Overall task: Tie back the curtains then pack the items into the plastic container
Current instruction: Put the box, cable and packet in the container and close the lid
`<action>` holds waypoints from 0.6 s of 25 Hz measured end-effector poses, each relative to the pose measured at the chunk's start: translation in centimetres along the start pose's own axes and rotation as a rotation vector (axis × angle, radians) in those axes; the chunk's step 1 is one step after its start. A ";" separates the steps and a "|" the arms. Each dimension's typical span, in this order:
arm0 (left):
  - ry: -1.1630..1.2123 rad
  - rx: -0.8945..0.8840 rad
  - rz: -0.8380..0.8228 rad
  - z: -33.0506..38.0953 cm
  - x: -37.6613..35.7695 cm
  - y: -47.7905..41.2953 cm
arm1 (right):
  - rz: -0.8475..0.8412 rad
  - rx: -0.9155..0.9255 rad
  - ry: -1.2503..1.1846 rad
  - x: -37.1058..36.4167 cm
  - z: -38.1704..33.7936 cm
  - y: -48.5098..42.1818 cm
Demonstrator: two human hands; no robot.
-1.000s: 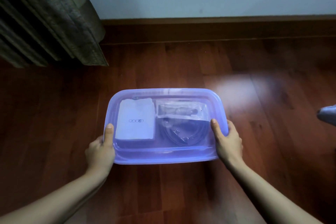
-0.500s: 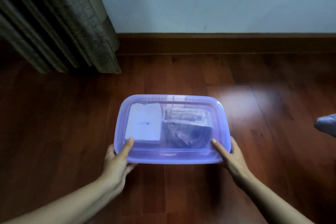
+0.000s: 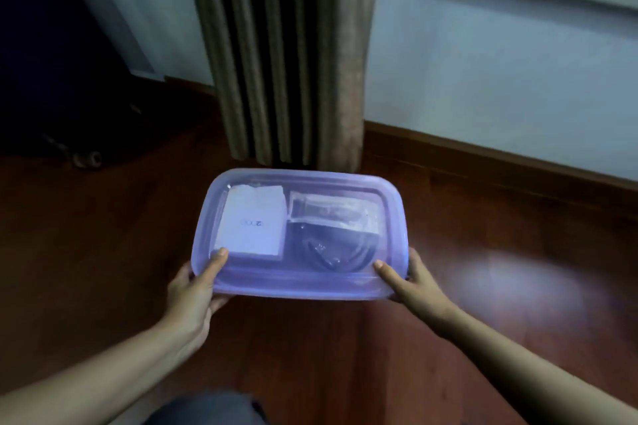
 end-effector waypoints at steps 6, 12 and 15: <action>0.057 -0.013 0.136 11.2 11.0 -2.1 | -0.307 0.004 0.101 -14.1 -11.5 -2.7; 0.102 0.020 0.264 13.9 17.5 -8.9 | -0.259 -0.065 -0.006 -23.3 -14.0 -9.6; 0.107 0.071 0.276 13.9 17.9 -13.9 | -0.224 -0.137 -0.071 -26.6 -11.8 -13.8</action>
Point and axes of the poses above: each hand's wrist, its own y-axis away from the middle knuckle, its own x-axis out of the back of the hand, z = x × y, the point moved 10 cm from there along -y, towards the middle knuckle, and after that the axes turned 4 degrees about y, right-handed, at the moved point
